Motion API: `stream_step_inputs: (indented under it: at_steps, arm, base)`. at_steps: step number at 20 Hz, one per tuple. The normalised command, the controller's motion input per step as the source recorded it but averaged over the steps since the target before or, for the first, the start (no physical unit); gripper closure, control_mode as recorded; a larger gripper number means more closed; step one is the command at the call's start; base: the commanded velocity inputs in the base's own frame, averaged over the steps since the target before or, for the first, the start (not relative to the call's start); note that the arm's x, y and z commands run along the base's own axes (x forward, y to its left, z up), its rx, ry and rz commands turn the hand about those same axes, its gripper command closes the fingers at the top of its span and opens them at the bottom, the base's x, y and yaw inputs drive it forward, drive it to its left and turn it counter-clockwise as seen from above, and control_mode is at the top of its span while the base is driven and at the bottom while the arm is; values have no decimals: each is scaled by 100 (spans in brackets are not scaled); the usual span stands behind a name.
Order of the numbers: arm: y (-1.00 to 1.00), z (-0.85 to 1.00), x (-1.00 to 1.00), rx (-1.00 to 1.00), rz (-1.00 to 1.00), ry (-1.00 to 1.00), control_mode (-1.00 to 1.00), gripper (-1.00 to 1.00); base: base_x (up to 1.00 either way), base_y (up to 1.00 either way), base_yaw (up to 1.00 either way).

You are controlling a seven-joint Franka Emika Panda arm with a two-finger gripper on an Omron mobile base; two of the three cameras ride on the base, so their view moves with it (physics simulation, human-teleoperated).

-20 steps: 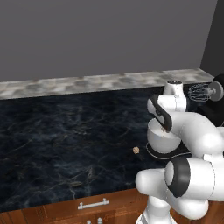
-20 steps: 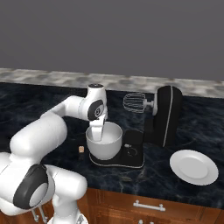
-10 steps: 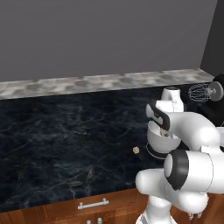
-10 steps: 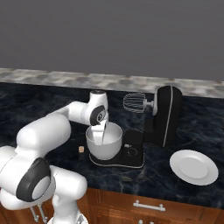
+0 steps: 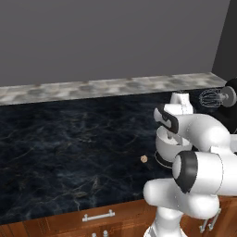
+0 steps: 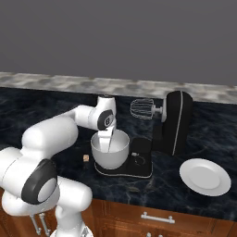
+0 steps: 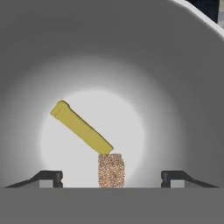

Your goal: Add butter and sugar cubes to the stand mixer bowl and then turn on the stand mixer to begin making frosting.

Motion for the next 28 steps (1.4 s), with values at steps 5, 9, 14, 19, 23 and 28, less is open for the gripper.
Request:
stream_step_inputs:
  at_steps: [5, 9, 14, 19, 23, 28]
  arm:
    - [0, 15, -13, -1, -6, -1, -100, -100]
    - [7, 39, -33, -3, -9, -2, -100, -100]
    - [28, 45, -46, -6, -6, -7, -100, -100]
    - [47, 25, -41, -6, -4, -3, -100, -100]
    - [67, 3, -13, -4, 0, 2, -100, -100]
    - [64, 0, 0, -2, 3, 1, -100, -100]
  base:
    - [0, 0, 0]
    - [0, 0, 0]
    - [0, 0, 0]
    - [0, 0, 0]
    - [0, 0, 0]
    - [0, 0, 0]
